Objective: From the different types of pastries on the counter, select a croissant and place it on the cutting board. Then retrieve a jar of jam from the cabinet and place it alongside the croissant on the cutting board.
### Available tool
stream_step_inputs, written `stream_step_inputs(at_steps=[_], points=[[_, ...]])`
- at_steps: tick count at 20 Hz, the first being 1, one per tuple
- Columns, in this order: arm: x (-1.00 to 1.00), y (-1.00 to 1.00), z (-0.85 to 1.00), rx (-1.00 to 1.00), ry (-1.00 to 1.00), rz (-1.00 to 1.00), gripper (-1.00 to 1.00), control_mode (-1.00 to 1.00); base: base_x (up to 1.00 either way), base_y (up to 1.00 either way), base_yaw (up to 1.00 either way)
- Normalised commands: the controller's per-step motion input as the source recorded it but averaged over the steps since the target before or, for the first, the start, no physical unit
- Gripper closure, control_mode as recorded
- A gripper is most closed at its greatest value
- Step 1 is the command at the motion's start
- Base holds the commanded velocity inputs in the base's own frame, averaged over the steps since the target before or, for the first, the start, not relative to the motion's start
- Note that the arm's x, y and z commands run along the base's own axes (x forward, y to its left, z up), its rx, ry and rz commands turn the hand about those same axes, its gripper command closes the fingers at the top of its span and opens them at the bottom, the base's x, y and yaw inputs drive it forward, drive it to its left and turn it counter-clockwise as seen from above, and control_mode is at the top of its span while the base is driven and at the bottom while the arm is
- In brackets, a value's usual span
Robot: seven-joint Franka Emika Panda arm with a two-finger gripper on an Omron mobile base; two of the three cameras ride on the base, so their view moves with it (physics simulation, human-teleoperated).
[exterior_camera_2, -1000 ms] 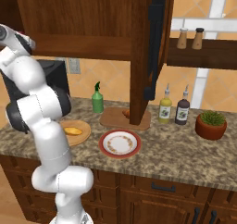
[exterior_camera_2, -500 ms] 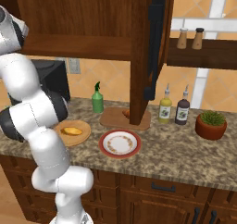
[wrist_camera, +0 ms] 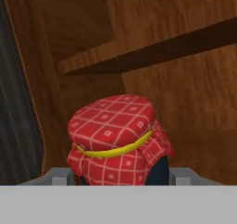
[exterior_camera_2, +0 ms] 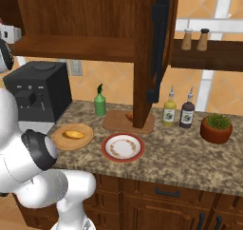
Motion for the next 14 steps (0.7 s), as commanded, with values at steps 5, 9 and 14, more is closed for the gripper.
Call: stream_step_inputs(at_steps=[5,9,14], points=[[-1.00,-0.59,0.21,0.12,-0.13,0.00,1.00,-1.00,0.00,0.00,0.00],[-1.00,-0.56,0.12,0.15,0.07,0.00,1.00,-1.00,0.00,0.00,0.00],[-0.91,-0.40,0.03,0.04,0.26,-0.05,1.00,-1.00,0.00,0.00,0.00]])
